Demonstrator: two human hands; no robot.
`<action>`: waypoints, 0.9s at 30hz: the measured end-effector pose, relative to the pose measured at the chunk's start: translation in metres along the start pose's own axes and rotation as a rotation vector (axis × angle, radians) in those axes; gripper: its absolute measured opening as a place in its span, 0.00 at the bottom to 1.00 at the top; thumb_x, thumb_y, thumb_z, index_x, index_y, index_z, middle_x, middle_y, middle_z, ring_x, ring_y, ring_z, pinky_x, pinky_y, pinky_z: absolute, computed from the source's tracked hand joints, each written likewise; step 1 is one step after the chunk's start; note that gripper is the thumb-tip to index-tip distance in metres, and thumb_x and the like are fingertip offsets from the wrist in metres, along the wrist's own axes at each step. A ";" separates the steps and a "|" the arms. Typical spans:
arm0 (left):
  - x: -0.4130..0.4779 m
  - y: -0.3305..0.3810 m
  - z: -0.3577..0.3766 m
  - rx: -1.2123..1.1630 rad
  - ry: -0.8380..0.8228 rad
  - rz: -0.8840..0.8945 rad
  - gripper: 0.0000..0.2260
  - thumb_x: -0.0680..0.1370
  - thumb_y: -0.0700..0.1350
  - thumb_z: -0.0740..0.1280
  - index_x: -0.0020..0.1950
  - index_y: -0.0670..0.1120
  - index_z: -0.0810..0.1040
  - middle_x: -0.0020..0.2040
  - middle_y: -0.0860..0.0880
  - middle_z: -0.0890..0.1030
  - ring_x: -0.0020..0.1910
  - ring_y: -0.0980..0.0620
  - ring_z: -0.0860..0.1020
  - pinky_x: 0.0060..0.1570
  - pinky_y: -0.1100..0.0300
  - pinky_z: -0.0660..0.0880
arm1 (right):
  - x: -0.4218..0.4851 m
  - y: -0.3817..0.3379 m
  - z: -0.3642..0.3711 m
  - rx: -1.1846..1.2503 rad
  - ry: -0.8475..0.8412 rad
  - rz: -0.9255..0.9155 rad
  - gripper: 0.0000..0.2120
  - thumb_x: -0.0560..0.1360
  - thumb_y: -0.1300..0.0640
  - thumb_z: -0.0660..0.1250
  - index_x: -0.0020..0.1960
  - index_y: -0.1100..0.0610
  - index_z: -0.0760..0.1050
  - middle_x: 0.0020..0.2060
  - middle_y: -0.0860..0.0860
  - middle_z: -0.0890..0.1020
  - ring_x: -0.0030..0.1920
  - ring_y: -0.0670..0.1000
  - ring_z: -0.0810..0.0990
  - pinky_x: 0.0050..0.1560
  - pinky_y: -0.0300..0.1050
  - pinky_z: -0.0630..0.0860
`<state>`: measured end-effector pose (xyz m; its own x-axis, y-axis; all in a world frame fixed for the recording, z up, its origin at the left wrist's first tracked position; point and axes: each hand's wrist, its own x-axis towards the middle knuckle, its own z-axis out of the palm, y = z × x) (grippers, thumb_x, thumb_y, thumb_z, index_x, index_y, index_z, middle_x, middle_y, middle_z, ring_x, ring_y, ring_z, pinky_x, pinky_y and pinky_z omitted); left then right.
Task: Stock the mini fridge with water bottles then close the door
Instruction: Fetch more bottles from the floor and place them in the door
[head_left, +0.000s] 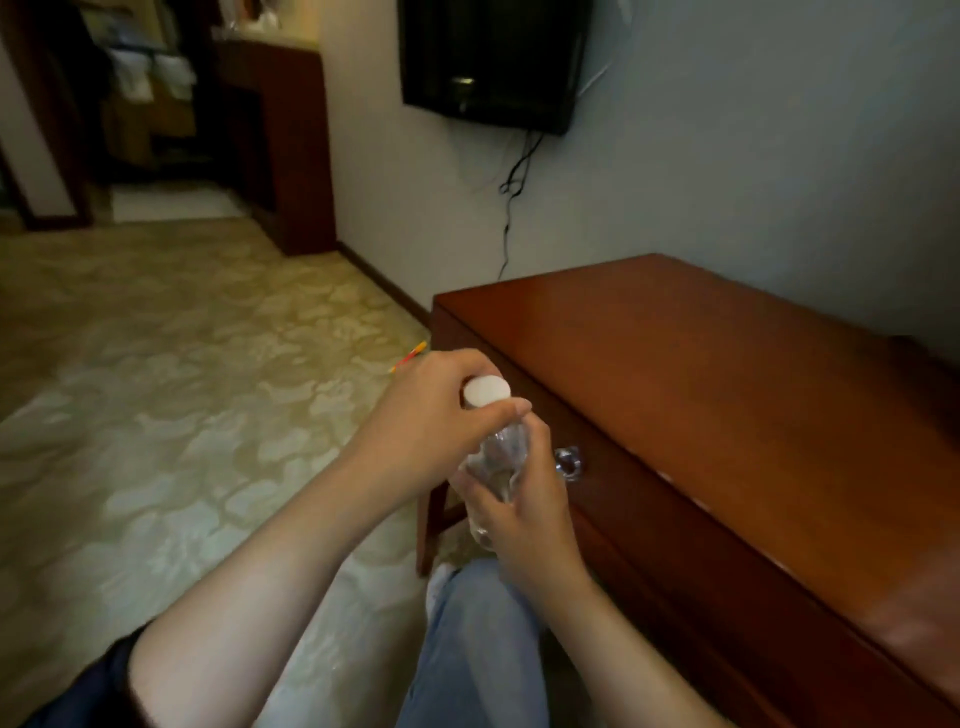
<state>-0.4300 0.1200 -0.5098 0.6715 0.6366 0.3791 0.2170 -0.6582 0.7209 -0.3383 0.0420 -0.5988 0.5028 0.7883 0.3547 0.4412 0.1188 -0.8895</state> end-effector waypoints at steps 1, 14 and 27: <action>0.004 0.011 0.002 -0.017 -0.014 0.028 0.07 0.71 0.52 0.71 0.42 0.49 0.79 0.37 0.52 0.80 0.31 0.59 0.77 0.38 0.58 0.76 | -0.001 -0.005 -0.012 0.001 0.018 -0.010 0.30 0.66 0.39 0.70 0.65 0.42 0.64 0.60 0.46 0.77 0.59 0.47 0.77 0.60 0.54 0.75; 0.005 0.097 0.110 -0.594 -0.619 0.203 0.18 0.74 0.44 0.68 0.64 0.50 0.71 0.55 0.49 0.81 0.55 0.57 0.80 0.50 0.67 0.76 | -0.046 -0.063 -0.188 0.126 0.431 -0.077 0.20 0.70 0.53 0.67 0.60 0.55 0.70 0.45 0.45 0.80 0.43 0.34 0.79 0.44 0.27 0.72; -0.025 0.268 0.221 -0.766 -0.813 0.593 0.24 0.76 0.49 0.63 0.68 0.65 0.59 0.58 0.57 0.78 0.60 0.63 0.75 0.62 0.65 0.71 | -0.136 -0.142 -0.350 -0.054 0.737 -0.079 0.23 0.74 0.48 0.67 0.65 0.56 0.69 0.52 0.58 0.82 0.54 0.54 0.83 0.60 0.55 0.77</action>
<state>-0.2324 -0.1612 -0.4548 0.8244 -0.2849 0.4891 -0.5476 -0.1832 0.8164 -0.2091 -0.2939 -0.4196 0.8285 0.1666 0.5347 0.5225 0.1137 -0.8450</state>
